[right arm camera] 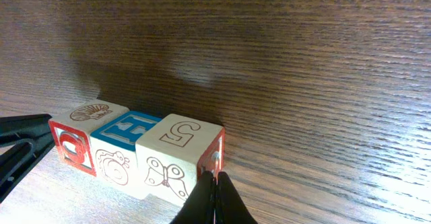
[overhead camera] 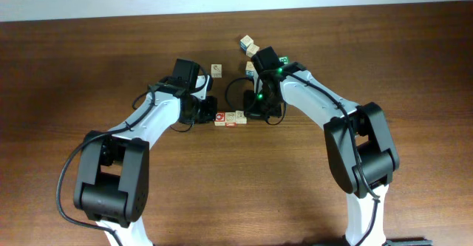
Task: Rotate 3 blocks
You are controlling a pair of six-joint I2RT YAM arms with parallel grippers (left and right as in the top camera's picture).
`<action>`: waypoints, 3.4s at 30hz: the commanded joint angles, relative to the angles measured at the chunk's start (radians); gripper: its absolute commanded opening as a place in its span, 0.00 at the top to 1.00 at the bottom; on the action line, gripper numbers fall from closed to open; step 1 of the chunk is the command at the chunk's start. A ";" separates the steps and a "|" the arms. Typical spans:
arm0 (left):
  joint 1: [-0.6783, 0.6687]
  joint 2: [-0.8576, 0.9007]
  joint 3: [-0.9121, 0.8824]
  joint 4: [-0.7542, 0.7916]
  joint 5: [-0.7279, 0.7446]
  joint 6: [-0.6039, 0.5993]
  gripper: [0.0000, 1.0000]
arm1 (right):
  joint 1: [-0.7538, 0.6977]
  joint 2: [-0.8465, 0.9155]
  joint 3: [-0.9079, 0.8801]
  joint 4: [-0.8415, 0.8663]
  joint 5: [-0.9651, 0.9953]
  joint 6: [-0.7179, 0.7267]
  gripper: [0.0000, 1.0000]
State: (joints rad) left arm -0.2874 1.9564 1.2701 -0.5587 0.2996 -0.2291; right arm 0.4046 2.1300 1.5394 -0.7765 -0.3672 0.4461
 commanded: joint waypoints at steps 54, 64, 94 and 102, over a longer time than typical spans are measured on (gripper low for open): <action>-0.001 0.008 0.018 -0.007 0.011 -0.010 1.00 | 0.015 -0.029 -0.018 -0.012 0.037 0.068 0.96; -0.001 0.008 0.018 -0.008 0.011 -0.010 1.00 | -0.028 -0.029 -0.048 0.008 -0.071 0.056 0.96; -0.001 0.008 0.018 -0.008 0.011 -0.010 1.00 | -0.038 -0.029 -0.063 0.057 -0.139 0.014 0.96; -0.001 0.008 0.018 -0.008 0.011 -0.010 1.00 | -0.021 -0.036 -0.063 0.076 -0.157 -0.021 0.95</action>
State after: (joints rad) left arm -0.2859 1.9564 1.2701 -0.5648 0.2962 -0.2295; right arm 0.3691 2.1300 1.4845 -0.7151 -0.4820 0.4553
